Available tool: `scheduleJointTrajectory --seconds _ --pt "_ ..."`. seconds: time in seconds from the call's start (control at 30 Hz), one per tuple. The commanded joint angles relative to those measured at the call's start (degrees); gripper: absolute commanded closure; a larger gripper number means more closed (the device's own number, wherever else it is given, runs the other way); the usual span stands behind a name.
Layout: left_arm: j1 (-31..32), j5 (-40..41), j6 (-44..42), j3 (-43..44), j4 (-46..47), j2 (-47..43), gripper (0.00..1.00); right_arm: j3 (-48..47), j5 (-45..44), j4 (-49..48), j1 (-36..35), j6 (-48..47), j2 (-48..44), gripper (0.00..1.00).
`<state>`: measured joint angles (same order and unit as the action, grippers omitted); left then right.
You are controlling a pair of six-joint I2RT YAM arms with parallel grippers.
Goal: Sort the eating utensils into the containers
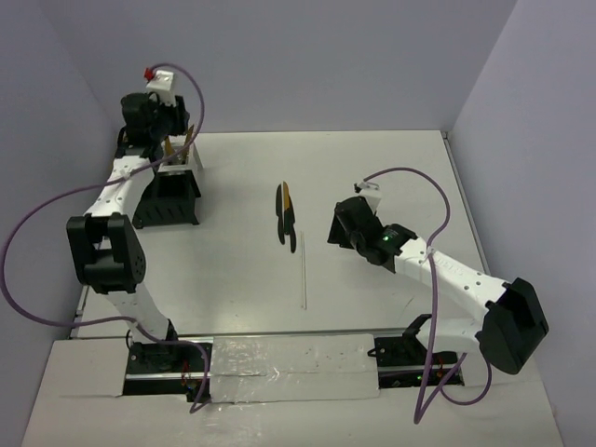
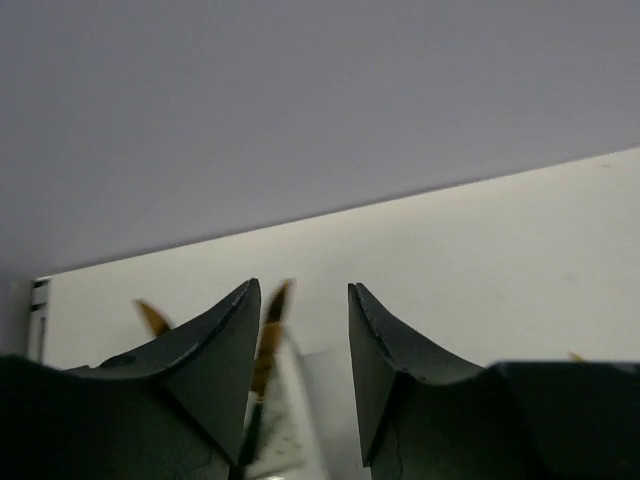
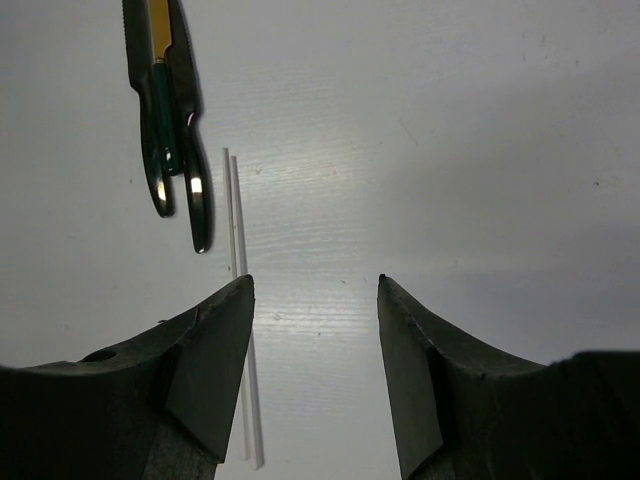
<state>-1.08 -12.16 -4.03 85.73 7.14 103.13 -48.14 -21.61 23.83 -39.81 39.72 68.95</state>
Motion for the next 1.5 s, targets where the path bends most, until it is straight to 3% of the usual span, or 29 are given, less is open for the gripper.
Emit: scheduleJointTrajectory --seconds 0.0,0.2,0.4,0.77,0.93,1.47 --pt "10.54 5.66 1.73 8.49 -28.96 -2.41 0.51 -2.39 -0.02 -1.78 0.26 -0.26 1.45 0.4" --pt "24.61 7.59 9.03 1.55 -34.47 -2.68 0.46 -3.01 0.78 -1.34 0.26 -0.79 1.98 0.4" --pt "32.18 11.9 12.73 -0.57 -31.92 4.6 0.43 -1.79 1.04 -0.72 0.17 -0.88 0.4 0.4" --pt "34.48 11.81 17.47 2.86 -35.26 15.42 0.47 3.05 -0.54 0.16 0.26 1.23 -5.58 0.41" --pt "34.57 15.06 18.36 3.38 -34.29 17.54 0.47 4.81 -0.81 0.25 0.26 2.64 -8.03 0.41" --pt "35.09 15.06 18.89 5.5 -34.47 21.05 0.51 6.39 -2.83 1.92 0.26 3.17 -10.32 0.41"
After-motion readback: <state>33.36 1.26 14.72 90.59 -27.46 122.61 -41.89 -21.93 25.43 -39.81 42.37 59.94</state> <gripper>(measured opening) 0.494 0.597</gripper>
